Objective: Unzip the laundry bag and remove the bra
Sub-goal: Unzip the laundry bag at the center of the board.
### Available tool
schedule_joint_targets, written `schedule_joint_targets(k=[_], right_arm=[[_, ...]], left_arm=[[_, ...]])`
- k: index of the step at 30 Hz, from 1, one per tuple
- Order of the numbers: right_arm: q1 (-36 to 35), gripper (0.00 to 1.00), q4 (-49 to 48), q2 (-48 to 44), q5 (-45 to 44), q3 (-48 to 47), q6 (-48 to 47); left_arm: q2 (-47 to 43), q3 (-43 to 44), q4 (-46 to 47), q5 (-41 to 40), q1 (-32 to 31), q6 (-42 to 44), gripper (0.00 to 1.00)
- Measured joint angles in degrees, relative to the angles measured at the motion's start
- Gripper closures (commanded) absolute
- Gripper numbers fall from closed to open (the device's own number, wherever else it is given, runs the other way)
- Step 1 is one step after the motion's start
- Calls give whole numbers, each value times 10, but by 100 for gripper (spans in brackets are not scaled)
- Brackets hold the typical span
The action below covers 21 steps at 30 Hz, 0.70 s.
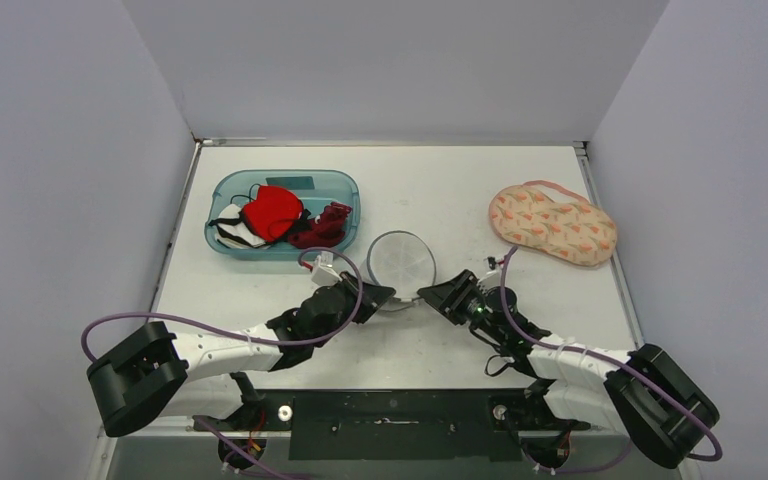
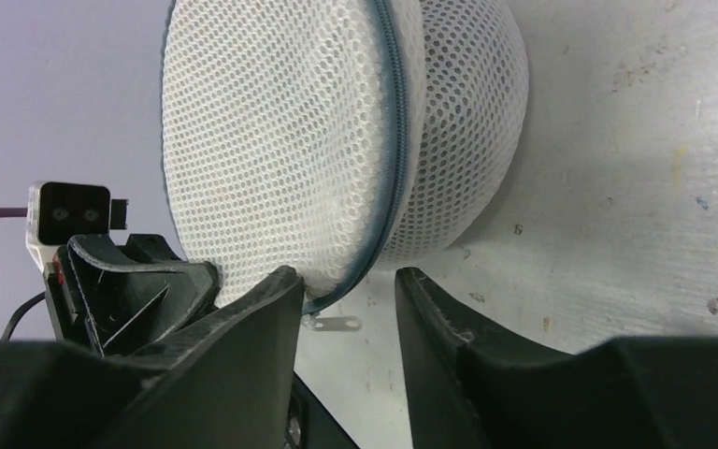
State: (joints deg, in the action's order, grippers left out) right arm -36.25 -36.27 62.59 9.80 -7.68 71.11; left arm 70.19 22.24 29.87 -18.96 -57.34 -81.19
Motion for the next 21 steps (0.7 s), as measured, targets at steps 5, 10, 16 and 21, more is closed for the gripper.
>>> schedule_joint_targets(k=[5,10,16,21], right_arm=[[-2,78,-23,20,7,-11,-1],[-2,61,-36,36,17,-17,-3],[0,30,-30,42,25,-18,-14],[23,30,-19,45,33,-26,-28]], left_arm=[[0,0,-7,3,0,14,100],[-1,0,-21,11,0,27,100],[-13,0,-26,21,0,40,100],[-14,0,-26,41,0,54,100]])
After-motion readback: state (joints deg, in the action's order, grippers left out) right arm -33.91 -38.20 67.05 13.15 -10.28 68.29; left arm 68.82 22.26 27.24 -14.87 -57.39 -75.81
